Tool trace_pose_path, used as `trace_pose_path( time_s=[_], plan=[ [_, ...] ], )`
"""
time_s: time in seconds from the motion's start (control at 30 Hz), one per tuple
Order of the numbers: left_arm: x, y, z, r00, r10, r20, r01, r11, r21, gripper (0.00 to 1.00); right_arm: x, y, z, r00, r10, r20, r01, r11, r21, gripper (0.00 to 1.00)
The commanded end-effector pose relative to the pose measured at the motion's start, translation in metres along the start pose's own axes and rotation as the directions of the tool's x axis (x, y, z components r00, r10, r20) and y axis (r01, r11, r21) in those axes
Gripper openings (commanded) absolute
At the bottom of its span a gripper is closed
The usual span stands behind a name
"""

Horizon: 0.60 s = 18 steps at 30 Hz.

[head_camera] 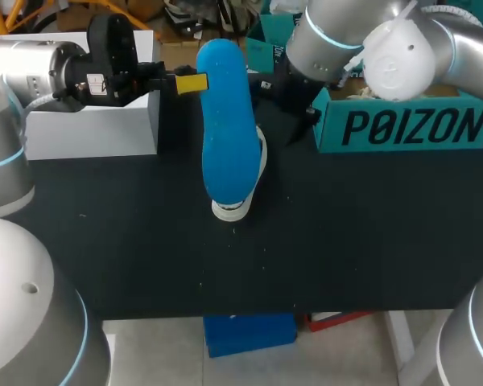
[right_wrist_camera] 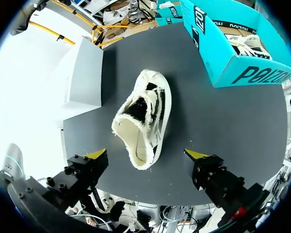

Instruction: Take the shoe out of the shoebox, open the shoe tongue, remove and reinsert the insole, then place the shoe into the shoebox

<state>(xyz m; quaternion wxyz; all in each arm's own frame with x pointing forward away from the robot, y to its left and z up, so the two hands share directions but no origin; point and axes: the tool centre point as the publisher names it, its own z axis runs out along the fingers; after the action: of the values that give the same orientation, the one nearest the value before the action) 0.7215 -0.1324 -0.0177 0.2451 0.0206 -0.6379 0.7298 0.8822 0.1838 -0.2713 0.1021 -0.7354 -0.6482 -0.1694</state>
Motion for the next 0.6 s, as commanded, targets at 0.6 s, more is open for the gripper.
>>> trace_pose_path(
  time_s=[0.6],
  plan=[
    [0.000,0.001,0.001,1.000,0.002,0.001,-0.002,1.000,0.001,0.00,-0.006,-0.005,-0.019,0.777,0.146,-0.612,-0.125,0.989,0.078,1.00]
  ],
)
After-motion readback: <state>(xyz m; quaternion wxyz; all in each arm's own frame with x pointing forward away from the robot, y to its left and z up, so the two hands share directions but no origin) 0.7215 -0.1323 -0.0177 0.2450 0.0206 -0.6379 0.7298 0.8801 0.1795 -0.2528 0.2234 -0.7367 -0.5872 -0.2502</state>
